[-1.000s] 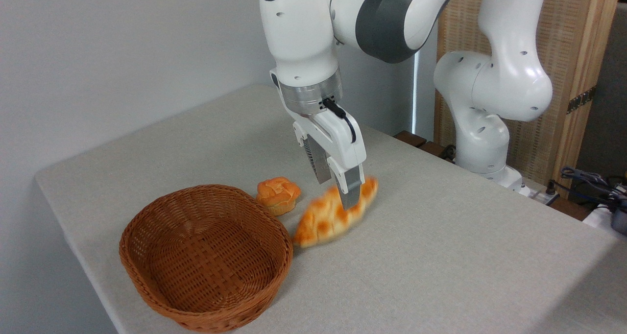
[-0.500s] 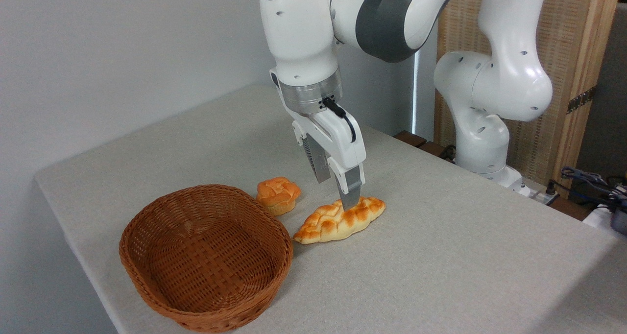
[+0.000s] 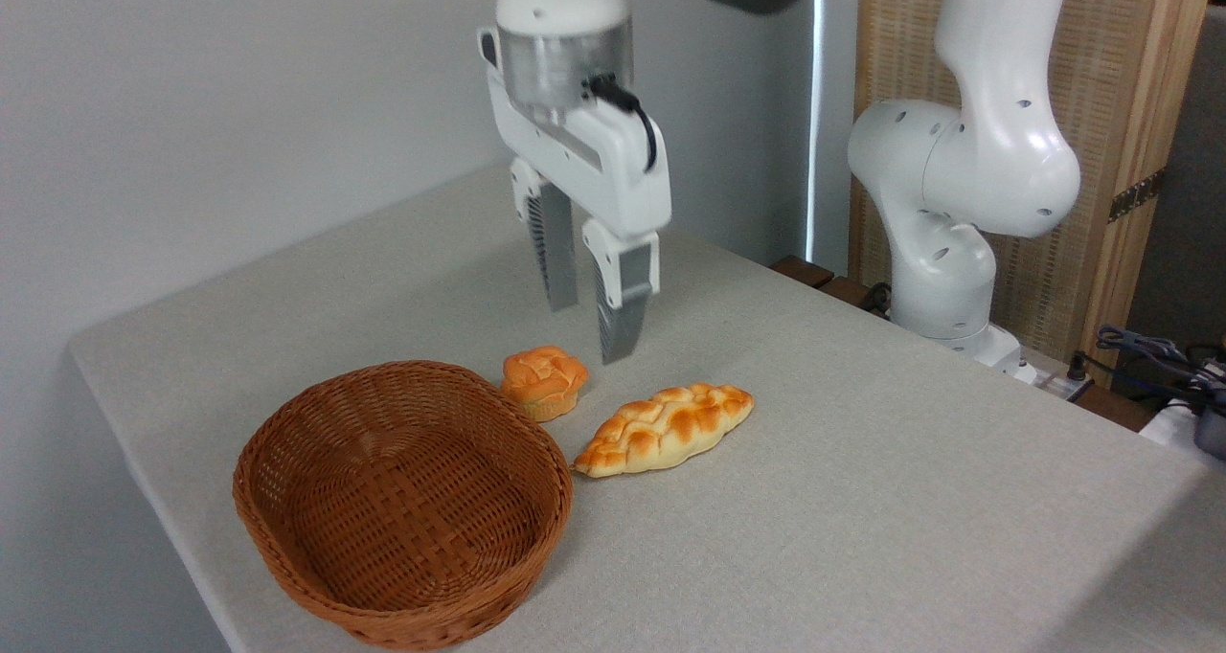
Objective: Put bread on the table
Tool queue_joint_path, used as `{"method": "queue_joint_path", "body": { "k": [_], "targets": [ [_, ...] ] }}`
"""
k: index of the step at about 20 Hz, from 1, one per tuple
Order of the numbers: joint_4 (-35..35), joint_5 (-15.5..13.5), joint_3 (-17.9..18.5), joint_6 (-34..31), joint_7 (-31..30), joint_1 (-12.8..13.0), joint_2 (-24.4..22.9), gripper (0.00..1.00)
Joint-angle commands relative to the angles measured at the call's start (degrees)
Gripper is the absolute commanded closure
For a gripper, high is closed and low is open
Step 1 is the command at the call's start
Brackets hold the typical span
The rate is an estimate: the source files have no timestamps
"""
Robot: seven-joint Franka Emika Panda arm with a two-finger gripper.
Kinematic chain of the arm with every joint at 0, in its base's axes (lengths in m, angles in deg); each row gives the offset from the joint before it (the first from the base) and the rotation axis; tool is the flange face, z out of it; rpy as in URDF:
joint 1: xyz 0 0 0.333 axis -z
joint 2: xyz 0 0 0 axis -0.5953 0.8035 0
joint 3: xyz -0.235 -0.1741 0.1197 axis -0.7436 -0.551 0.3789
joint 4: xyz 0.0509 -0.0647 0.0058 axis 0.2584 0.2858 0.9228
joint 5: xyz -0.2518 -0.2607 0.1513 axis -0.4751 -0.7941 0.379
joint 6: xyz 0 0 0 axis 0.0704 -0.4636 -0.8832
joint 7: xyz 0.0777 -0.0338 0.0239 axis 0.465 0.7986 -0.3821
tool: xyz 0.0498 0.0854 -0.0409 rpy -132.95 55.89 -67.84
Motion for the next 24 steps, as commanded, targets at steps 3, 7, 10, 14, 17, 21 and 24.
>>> {"method": "queue_joint_path", "body": {
  "k": [3, 7, 10, 14, 17, 21, 24],
  "targets": [
    [-25.3, -1.0, -0.4, -11.8, -6.6, 0.9, 14.7, 0.0],
    [-31.6, -1.4, -2.7, -12.8, -14.3, 0.9, 20.1, 0.0],
    [-31.6, -1.3, -2.7, -12.7, -14.2, 0.9, 20.3, 0.0],
    [-31.5, -1.3, -2.7, -12.8, -14.1, 0.8, 20.0, 0.0],
    [-31.4, -1.4, -2.5, -12.9, -13.8, 0.8, 19.7, 0.0],
    [-27.3, -1.4, -2.6, -11.5, -13.6, 0.8, 17.0, 0.0],
    [-24.2, -1.4, -2.7, -9.8, -13.6, 0.8, 14.9, 0.0]
  ]
}}
